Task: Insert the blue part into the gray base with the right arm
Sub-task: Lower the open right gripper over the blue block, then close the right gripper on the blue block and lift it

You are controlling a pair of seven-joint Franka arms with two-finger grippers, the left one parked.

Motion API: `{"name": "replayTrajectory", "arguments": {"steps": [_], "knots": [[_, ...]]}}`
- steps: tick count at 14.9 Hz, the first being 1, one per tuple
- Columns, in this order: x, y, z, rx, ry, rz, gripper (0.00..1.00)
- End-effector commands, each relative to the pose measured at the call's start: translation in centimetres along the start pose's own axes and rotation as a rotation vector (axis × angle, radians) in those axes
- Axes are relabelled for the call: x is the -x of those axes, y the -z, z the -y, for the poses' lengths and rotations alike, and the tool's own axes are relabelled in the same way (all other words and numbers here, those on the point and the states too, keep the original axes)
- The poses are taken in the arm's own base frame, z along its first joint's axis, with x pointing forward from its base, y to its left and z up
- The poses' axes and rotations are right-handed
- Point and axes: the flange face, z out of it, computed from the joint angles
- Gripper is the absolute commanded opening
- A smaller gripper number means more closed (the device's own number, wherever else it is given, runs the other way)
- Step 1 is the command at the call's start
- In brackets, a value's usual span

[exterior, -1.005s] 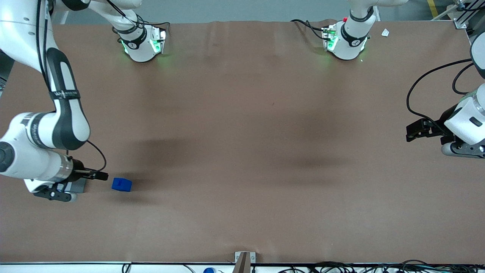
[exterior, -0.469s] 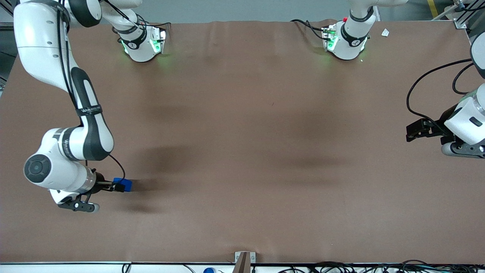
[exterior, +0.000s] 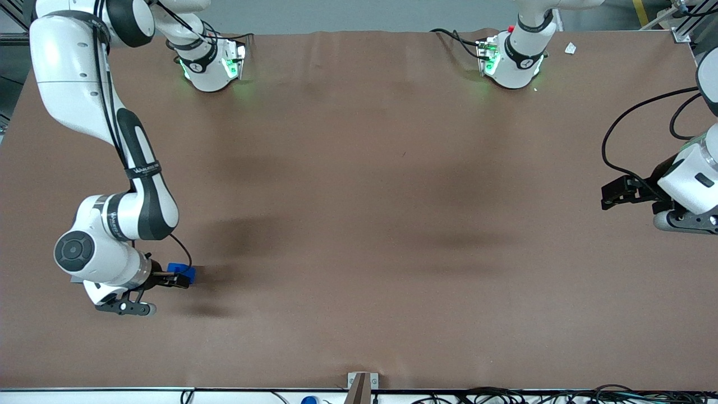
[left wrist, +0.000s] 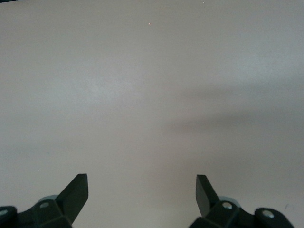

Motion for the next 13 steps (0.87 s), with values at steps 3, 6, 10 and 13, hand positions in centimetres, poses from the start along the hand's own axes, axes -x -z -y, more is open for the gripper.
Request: {"name": "replayTrajectory", "arguments": {"steps": [3, 6, 10, 13], "knots": [[1.5, -2.5, -0.2, 0.002, 0.012, -0.014, 1.0], [2.1, -3.3, -0.4, 0.005, 0.011, 0.006, 1.0], [2.3, -3.5, -1.1, 0.006, 0.001, 0.02, 0.89], [2.8, -4.0, -1.2, 0.008, -0.001, 0.035, 0.88]]}}
